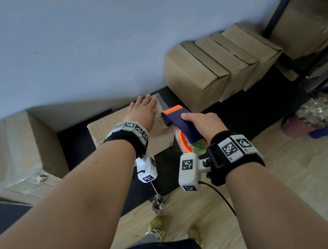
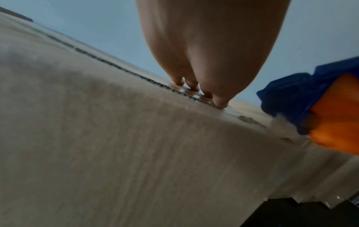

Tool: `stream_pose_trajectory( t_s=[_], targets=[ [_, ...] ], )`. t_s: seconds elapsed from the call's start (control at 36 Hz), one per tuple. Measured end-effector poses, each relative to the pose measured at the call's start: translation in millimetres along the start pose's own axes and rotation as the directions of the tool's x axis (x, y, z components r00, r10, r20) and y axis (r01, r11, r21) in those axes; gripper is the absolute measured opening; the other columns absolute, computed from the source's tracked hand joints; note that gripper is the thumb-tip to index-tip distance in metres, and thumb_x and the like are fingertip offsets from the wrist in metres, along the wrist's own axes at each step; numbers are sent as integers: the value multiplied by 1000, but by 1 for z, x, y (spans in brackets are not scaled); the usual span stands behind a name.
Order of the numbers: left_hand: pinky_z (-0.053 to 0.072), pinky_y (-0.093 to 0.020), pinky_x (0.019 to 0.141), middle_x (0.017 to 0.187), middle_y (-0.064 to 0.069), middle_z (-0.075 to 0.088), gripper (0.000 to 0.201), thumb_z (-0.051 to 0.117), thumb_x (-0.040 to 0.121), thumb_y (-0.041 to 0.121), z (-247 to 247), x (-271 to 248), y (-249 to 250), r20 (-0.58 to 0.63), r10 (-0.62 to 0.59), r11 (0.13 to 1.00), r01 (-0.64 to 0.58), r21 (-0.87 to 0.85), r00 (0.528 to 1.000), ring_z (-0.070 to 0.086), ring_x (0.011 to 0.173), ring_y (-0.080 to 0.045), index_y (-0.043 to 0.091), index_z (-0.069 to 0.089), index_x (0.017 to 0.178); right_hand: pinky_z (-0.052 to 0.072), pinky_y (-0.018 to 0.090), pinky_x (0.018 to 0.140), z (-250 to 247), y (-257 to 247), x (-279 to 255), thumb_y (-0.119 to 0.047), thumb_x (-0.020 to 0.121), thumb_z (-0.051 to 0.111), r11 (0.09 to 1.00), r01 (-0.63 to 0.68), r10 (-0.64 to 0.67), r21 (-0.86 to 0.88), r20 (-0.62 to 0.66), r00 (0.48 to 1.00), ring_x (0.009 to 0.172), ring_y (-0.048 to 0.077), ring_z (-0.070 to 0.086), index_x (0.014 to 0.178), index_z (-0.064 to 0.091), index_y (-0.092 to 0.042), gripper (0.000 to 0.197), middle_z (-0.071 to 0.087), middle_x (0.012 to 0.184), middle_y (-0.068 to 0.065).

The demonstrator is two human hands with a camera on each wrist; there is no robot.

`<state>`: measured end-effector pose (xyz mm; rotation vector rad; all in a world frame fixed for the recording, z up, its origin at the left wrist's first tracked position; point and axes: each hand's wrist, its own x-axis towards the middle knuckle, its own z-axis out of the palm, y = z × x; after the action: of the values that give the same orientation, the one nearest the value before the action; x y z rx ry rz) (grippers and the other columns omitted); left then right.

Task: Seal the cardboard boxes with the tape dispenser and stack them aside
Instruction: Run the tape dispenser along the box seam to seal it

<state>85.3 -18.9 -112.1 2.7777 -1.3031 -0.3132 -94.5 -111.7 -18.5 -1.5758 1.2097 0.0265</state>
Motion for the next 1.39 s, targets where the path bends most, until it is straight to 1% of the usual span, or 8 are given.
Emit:
stream_pose_trajectory(
  t_s=[0.06,0.25,0.53,0.67,0.81,0.89,1.08,1.39],
  targets=[
    [12,-46,117,161,-5,7,50,22,104,21,-1,0,1,0,-9,1000,9,-14,1000,6,147,-27,14,12,153,49,38,95,-5,7,-1,-36,86,67,999,2,-2,-34,-1,1000,97,25,61,82,55,-8,31,62,102,10],
    [12,-47,117,161,-4,8,50,21,104,21,-4,0,6,14,-43,999,43,-20,999,7,147,-26,16,13,153,39,26,63,-21,33,-9,-40,86,67,998,-63,64,-19,46,997,80,16,57,103,56,-12,35,61,90,3],
    [13,-47,116,160,-3,11,49,22,103,21,-2,-2,10,15,-61,998,62,-25,998,10,145,-25,16,16,152,43,31,77,-31,56,-15,-43,84,68,994,-106,106,2,56,993,87,19,60,110,58,-11,42,63,96,6],
    [7,-50,117,161,-3,3,53,19,102,25,-2,-4,14,53,-96,995,98,-26,994,0,147,-26,15,10,154,49,33,90,-25,58,-13,-42,85,68,996,-90,90,-14,43,995,94,21,61,101,52,-12,37,63,100,6],
    [-9,-47,116,160,2,-13,78,17,94,65,5,-13,24,89,-168,984,172,-37,982,-16,147,-21,21,-5,154,49,34,92,-17,58,-9,-42,86,67,994,-111,112,-10,51,992,103,24,60,110,51,-11,43,61,114,9],
    [-9,-48,117,160,1,-16,90,16,87,76,11,-15,27,53,-164,986,164,11,985,-17,146,-22,20,-10,153,47,31,85,-16,60,-5,-43,86,66,993,-112,113,-19,53,992,96,21,59,106,52,-11,40,60,109,8],
    [-8,-48,118,160,1,-15,89,15,88,75,13,-19,29,8,-164,987,164,0,986,-16,147,-21,19,-9,153,50,35,93,-10,58,4,-43,86,66,993,-113,114,-34,48,992,103,25,60,102,46,-12,40,60,109,8],
    [-7,-41,120,162,-1,-6,75,20,98,58,14,-24,40,-38,-128,990,126,-57,991,-11,148,-19,13,-2,154,49,34,88,-11,62,11,-45,86,67,992,-125,125,-8,82,989,99,24,61,101,46,-13,41,61,105,8]
  ],
)
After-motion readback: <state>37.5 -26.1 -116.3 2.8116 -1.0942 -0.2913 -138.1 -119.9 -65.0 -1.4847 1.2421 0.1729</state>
